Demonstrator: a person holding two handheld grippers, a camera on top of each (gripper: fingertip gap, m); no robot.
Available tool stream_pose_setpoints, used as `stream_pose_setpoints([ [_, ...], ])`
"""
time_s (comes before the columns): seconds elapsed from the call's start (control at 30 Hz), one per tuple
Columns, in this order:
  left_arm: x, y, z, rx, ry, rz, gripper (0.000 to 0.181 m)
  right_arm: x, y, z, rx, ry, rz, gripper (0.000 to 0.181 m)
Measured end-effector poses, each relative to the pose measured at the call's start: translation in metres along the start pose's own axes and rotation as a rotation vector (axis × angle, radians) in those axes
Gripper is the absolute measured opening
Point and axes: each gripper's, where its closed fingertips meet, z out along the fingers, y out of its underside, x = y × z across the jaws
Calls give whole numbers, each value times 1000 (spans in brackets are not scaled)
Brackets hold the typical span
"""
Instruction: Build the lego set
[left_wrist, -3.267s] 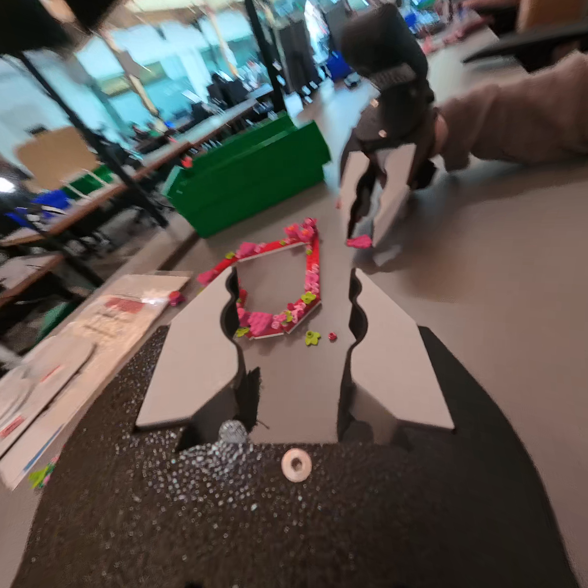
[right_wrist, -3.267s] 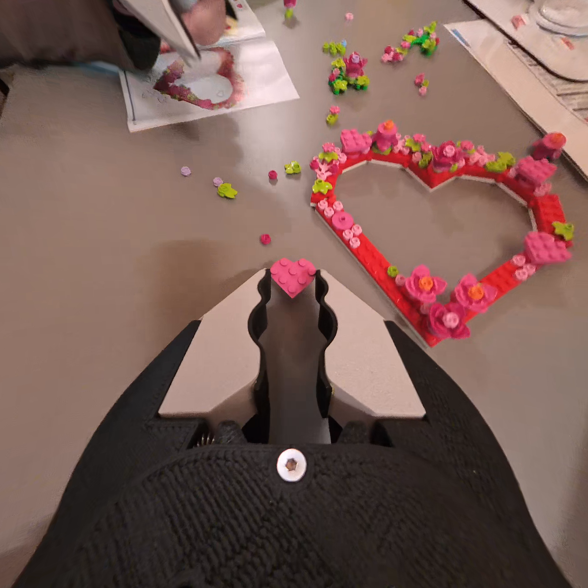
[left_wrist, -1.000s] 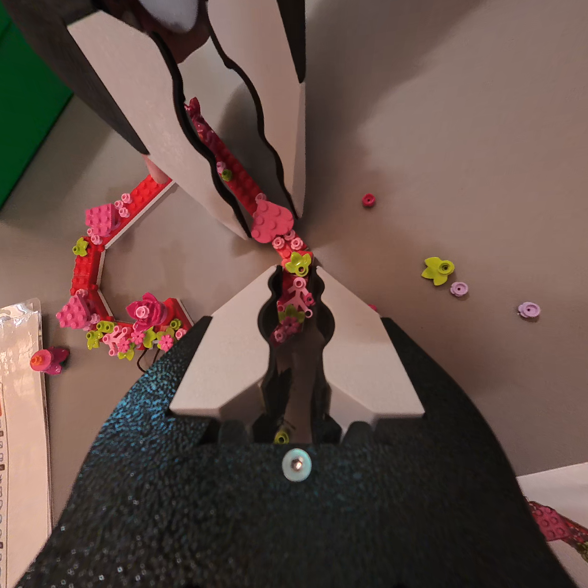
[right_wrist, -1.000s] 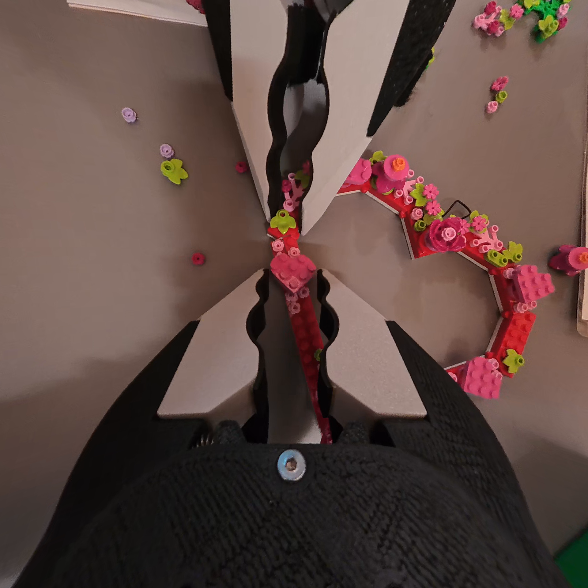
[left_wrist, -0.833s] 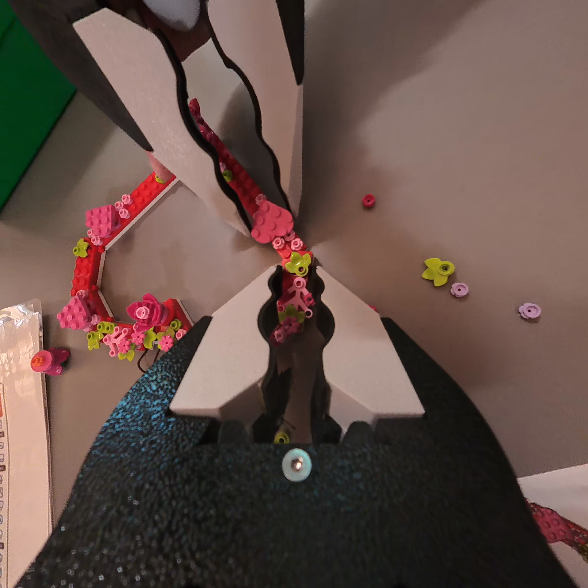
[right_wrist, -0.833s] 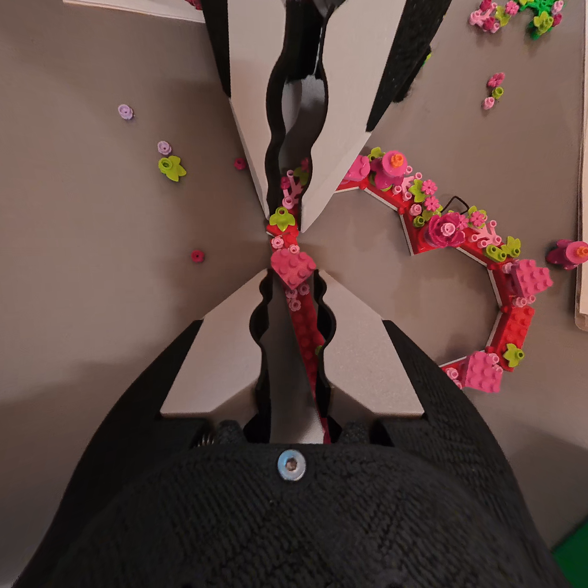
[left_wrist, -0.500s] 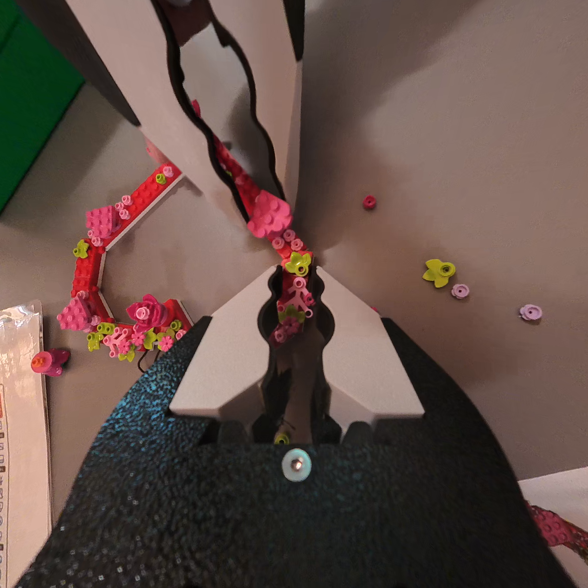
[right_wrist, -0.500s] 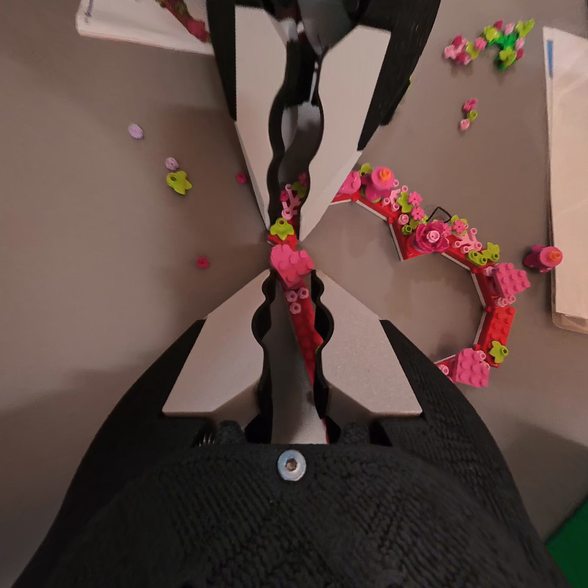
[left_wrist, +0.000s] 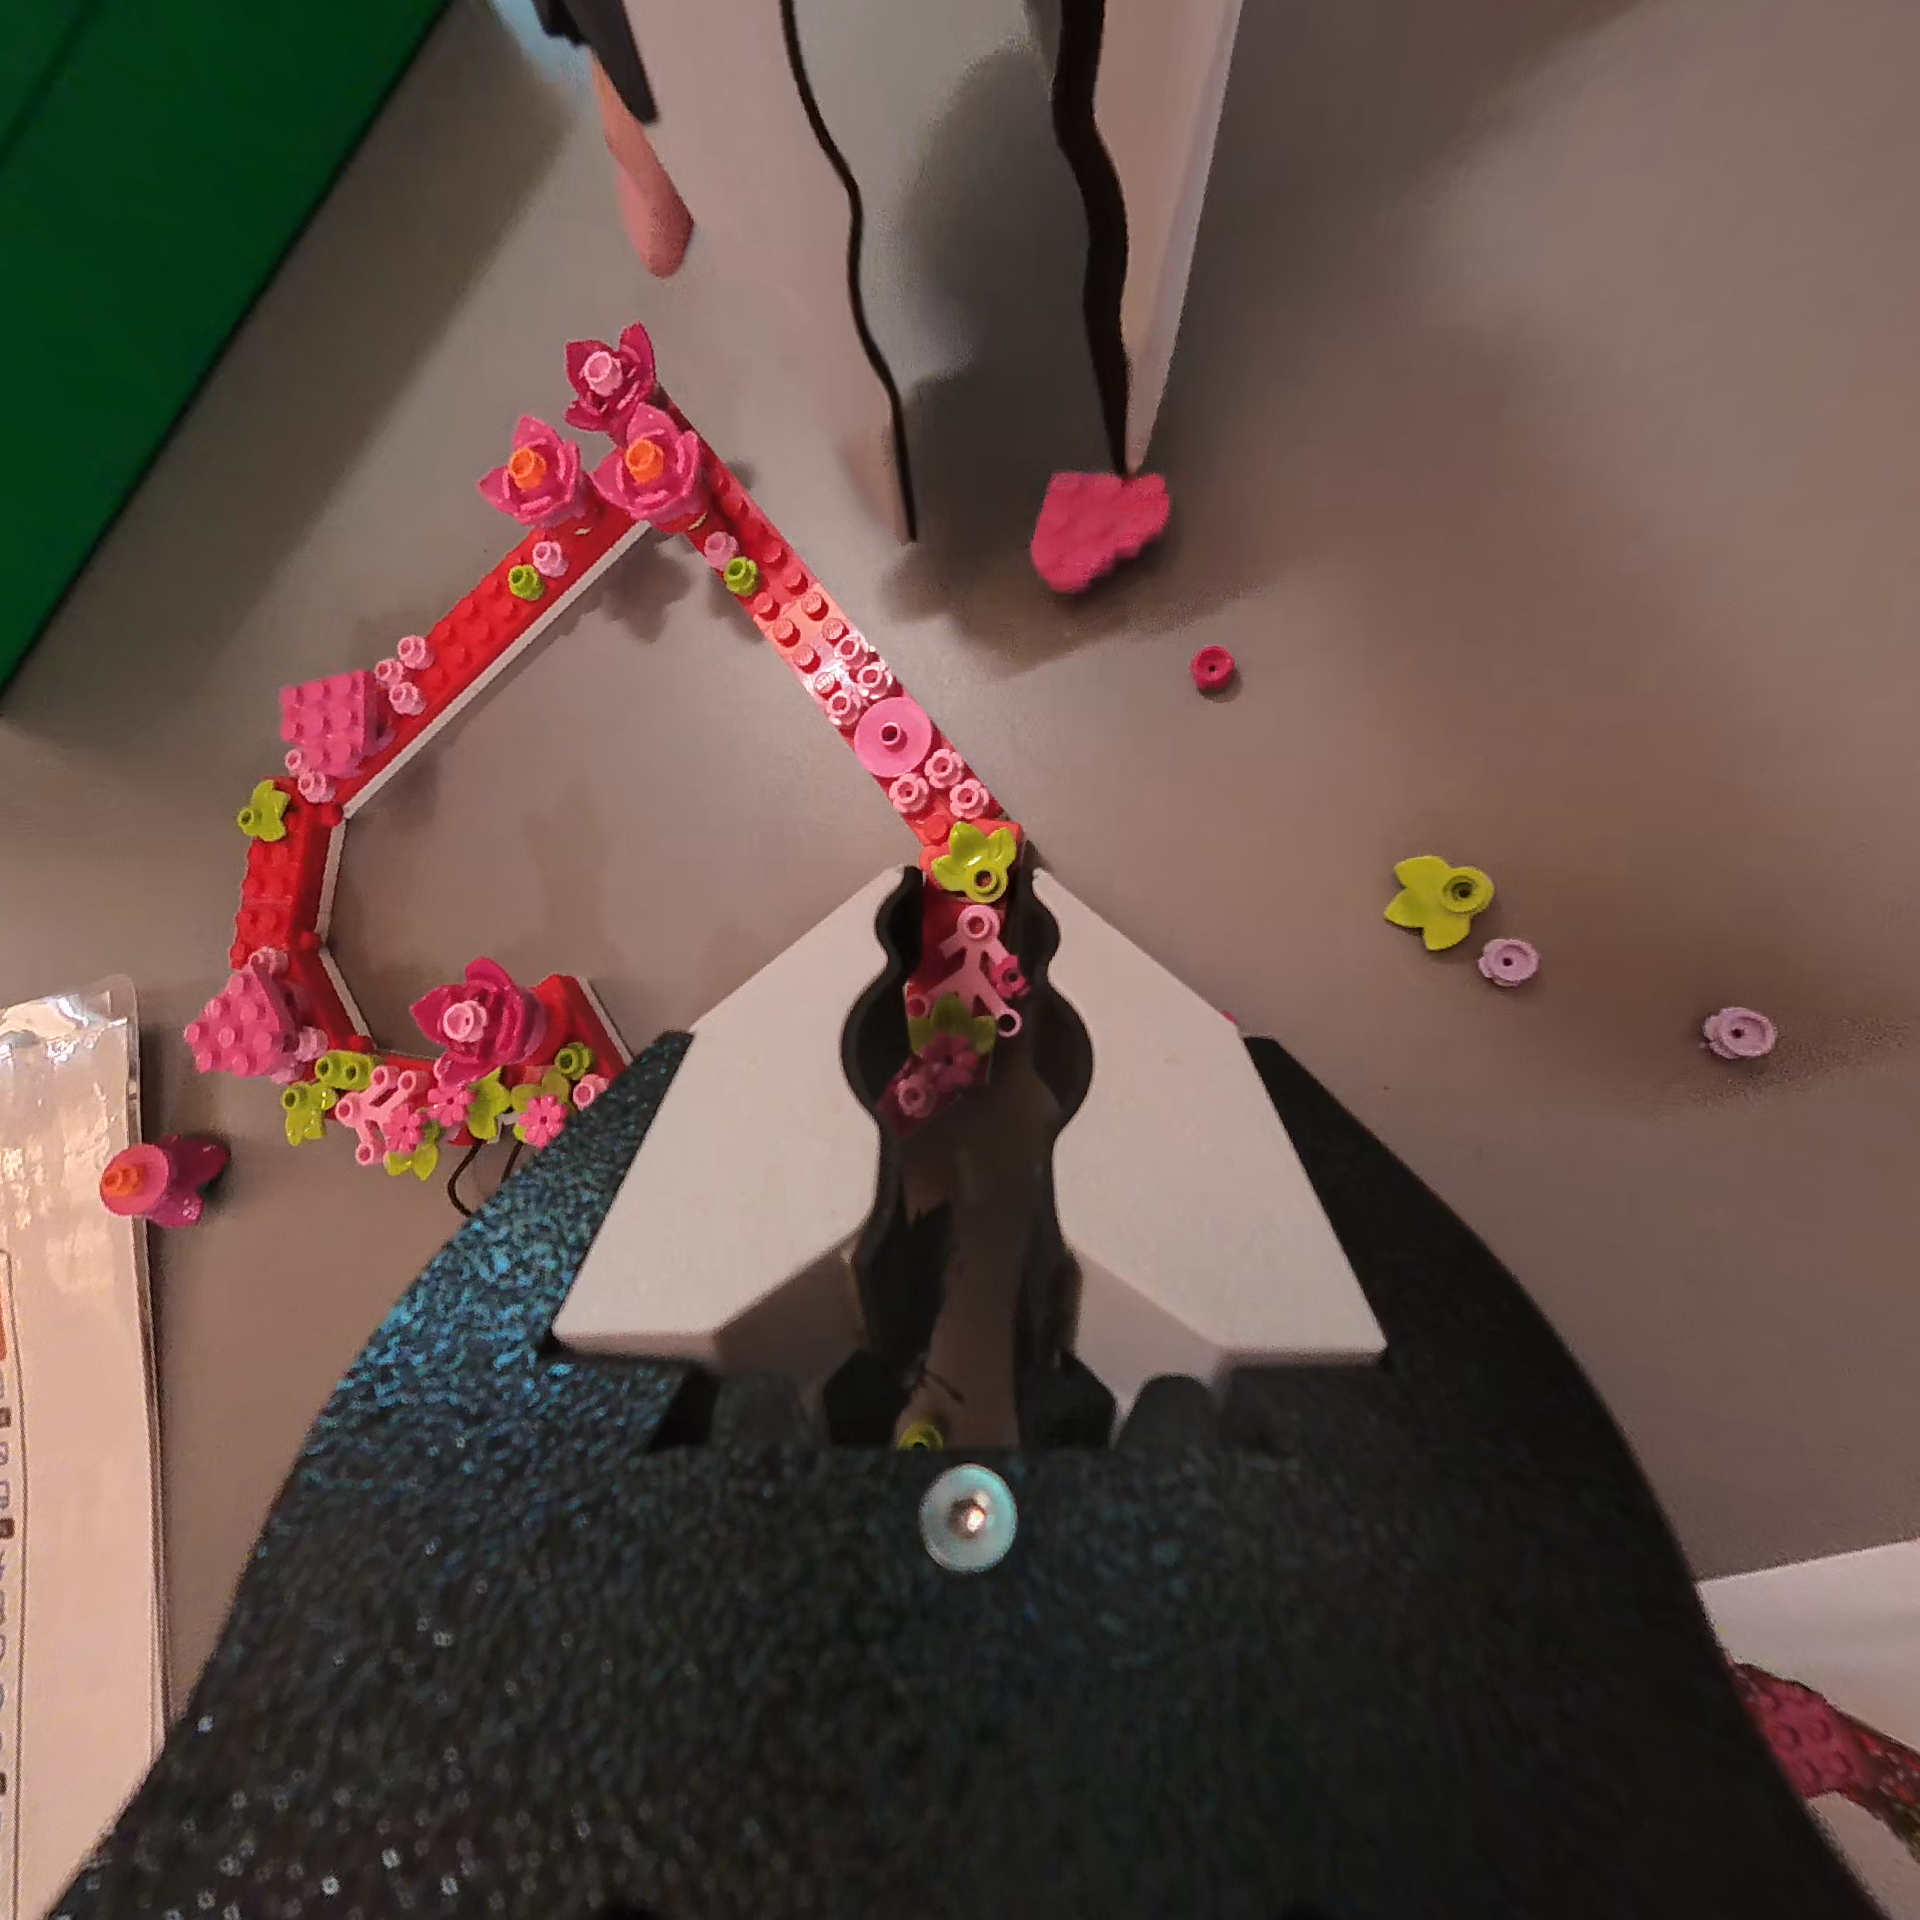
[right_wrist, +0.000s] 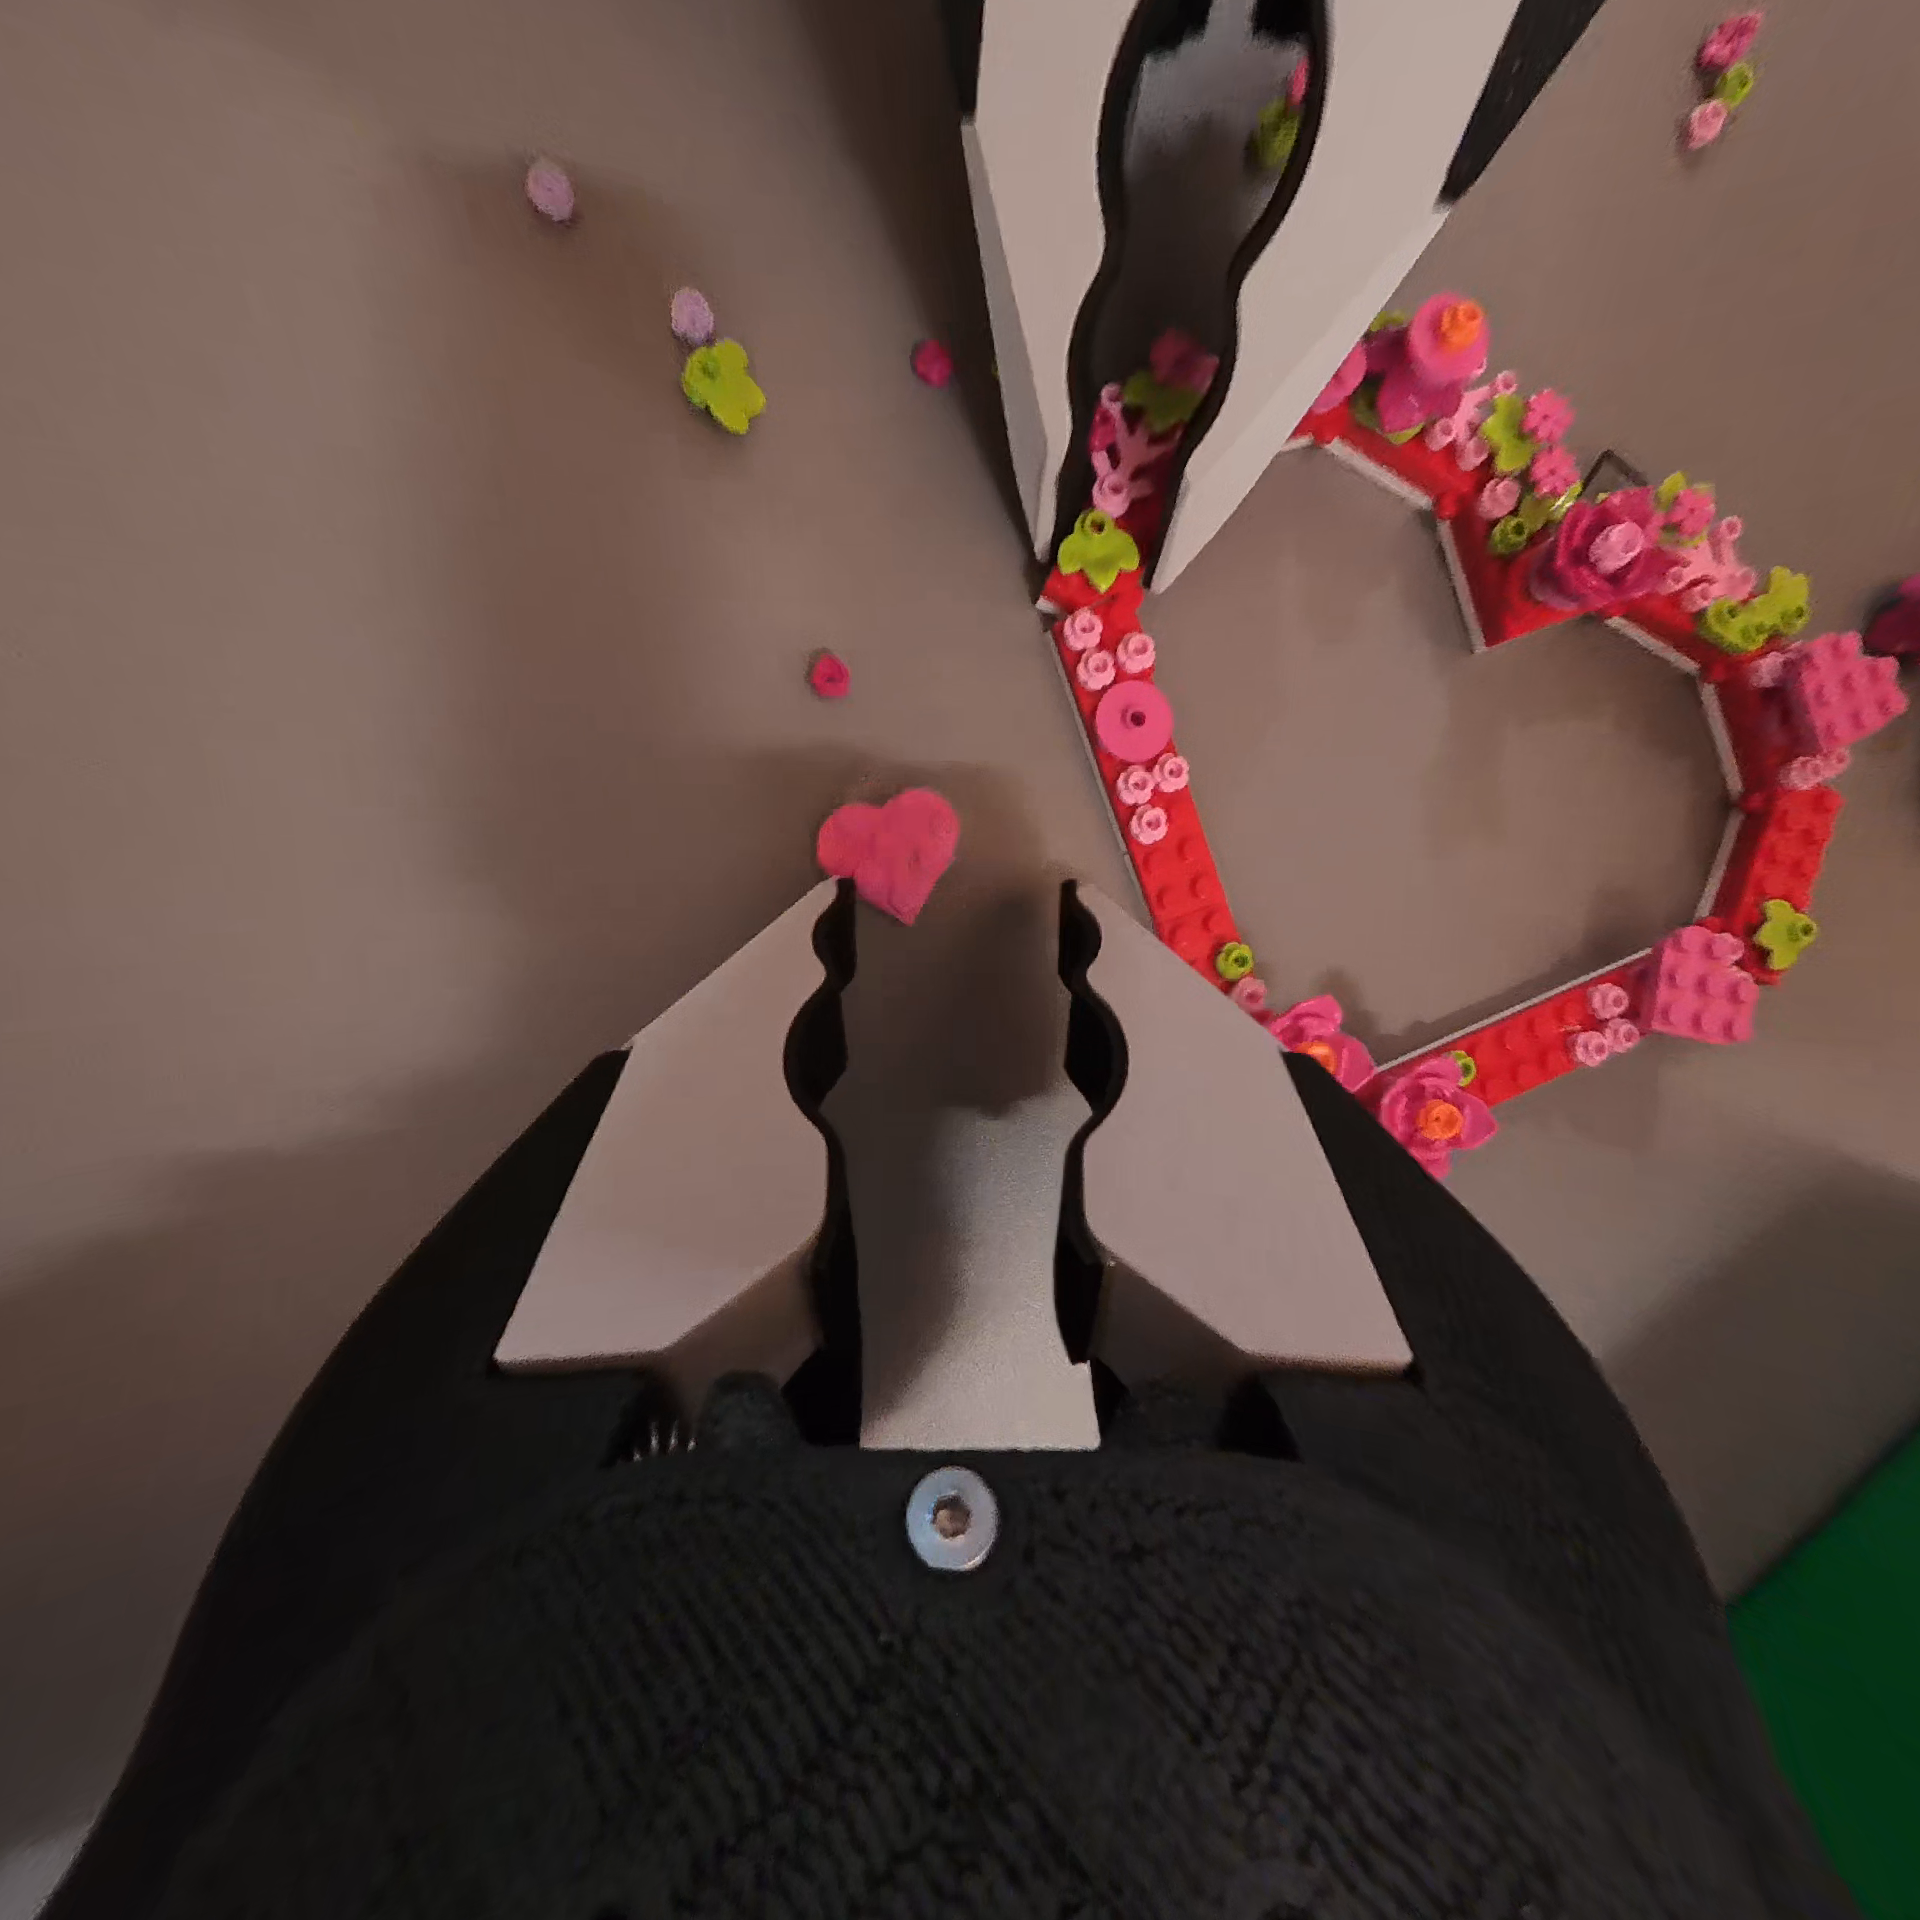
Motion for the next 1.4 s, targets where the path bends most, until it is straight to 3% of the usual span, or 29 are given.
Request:
stream_pose_setpoints([
  [0.2,0,0,0,2,-1,2,16,20,-19,12,39,65,-62,36],
  [0.43,0,-1,1,3,-4,1,16,39,-24,20,28,8,-42,28],
  [0.57,0,-1,1,4,-4,1,16,33,-29,18,56,-96,8,26],
  [0.77,0,-1,1,3,-3,0,16,38,-42,24,99,-101,-7,0],
  [1.07,-1,-2,3,-4,-5,-9,16,31,-39,32,66,-141,8,0],
  [1.4,-1,-2,3,-19,0,-47,16,33,-39,31,94,-86,53,0],
])
